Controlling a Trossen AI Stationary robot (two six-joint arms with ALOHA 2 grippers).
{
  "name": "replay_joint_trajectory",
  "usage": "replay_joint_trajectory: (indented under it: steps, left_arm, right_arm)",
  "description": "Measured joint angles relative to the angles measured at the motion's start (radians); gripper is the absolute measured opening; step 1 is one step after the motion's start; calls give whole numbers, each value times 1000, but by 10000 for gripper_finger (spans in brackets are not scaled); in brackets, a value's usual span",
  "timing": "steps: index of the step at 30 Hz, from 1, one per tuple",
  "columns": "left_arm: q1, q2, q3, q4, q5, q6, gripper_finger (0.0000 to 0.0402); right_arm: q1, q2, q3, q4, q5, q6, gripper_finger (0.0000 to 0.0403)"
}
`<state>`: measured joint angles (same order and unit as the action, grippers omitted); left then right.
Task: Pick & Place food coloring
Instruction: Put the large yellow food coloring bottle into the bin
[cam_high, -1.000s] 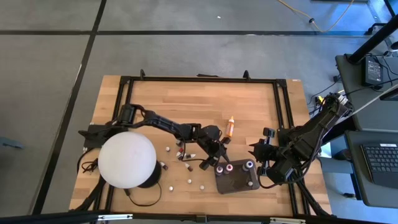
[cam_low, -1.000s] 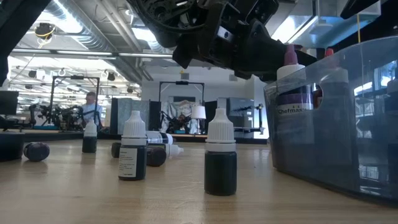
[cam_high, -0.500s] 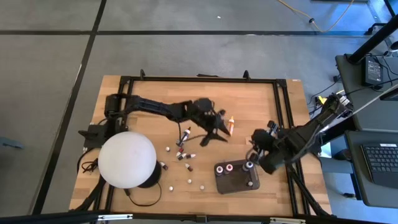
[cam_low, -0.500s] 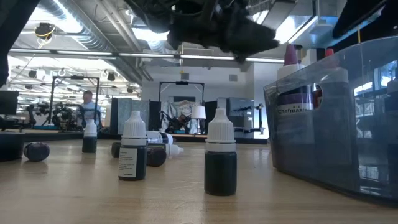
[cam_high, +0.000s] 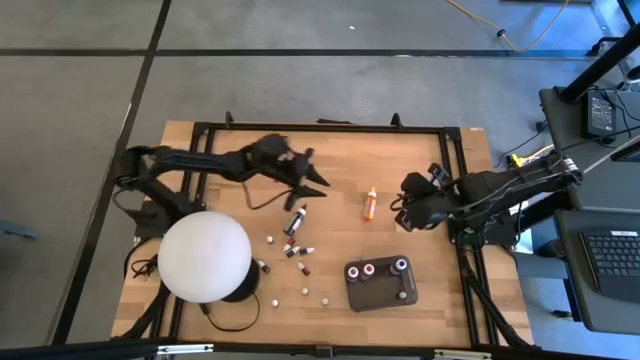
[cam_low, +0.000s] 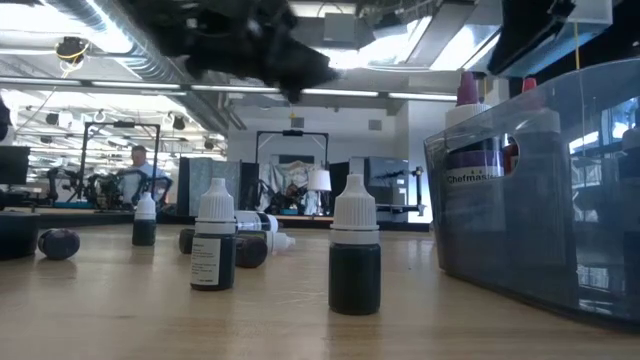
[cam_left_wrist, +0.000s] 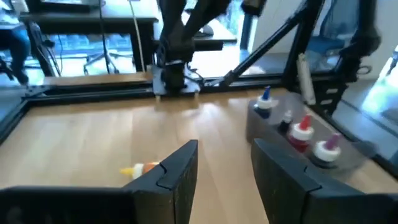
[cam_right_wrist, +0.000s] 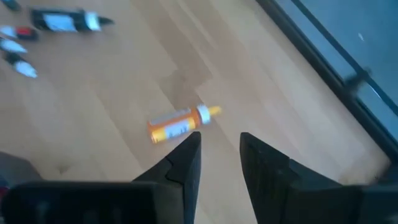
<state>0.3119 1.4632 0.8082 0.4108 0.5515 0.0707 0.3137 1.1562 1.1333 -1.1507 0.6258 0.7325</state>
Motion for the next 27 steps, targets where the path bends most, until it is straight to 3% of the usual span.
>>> replay_joint_trajectory:
  steps: [8, 13, 27]
  left_arm:
    - [15, -137, -219, -3, -121, -95, 144]
    - [15, -137, -289, -20, -113, -102, 144]
    - [-36, -137, -314, -146, -112, -129, 144]
  right_arm:
    - [-67, -59, -184, 333, -96, -190, 114]
    - [-94, -58, -297, 521, -105, -293, 114]
    - [-101, -57, -371, 626, -77, -304, 114]
